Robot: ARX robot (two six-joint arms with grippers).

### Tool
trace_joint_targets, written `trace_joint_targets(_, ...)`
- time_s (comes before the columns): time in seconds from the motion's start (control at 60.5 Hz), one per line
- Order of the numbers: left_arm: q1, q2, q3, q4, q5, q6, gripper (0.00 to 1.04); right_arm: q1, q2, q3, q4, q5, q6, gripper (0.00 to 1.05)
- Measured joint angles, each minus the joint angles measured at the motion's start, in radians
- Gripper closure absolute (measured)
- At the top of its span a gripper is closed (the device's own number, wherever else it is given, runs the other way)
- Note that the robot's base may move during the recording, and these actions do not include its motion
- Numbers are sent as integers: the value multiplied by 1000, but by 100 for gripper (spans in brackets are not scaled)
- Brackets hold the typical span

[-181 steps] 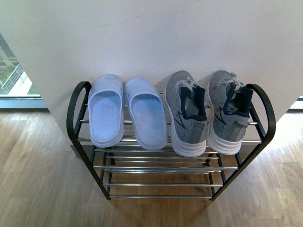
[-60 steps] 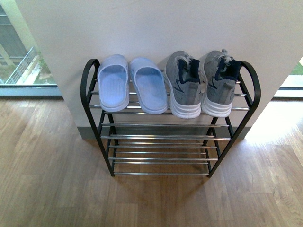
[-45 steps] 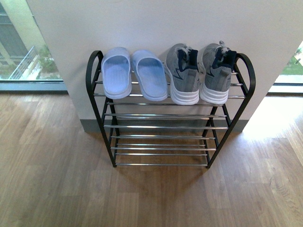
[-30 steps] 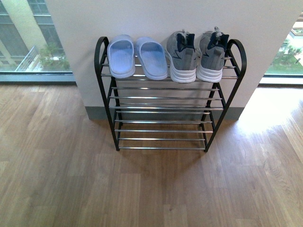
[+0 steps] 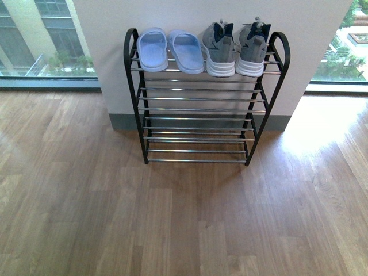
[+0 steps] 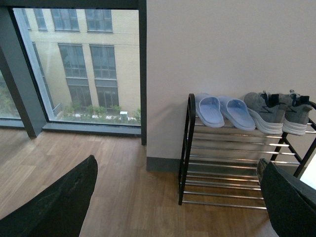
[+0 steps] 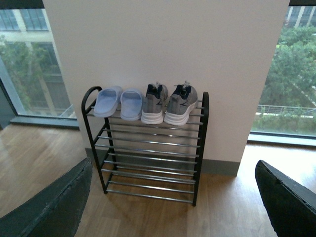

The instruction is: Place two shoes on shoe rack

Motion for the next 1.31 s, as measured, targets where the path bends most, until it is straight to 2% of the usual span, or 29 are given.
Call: trace_joint_targets(1.306,0,0,0,0,0,0,9,0,-1,0,0,0,0,9)
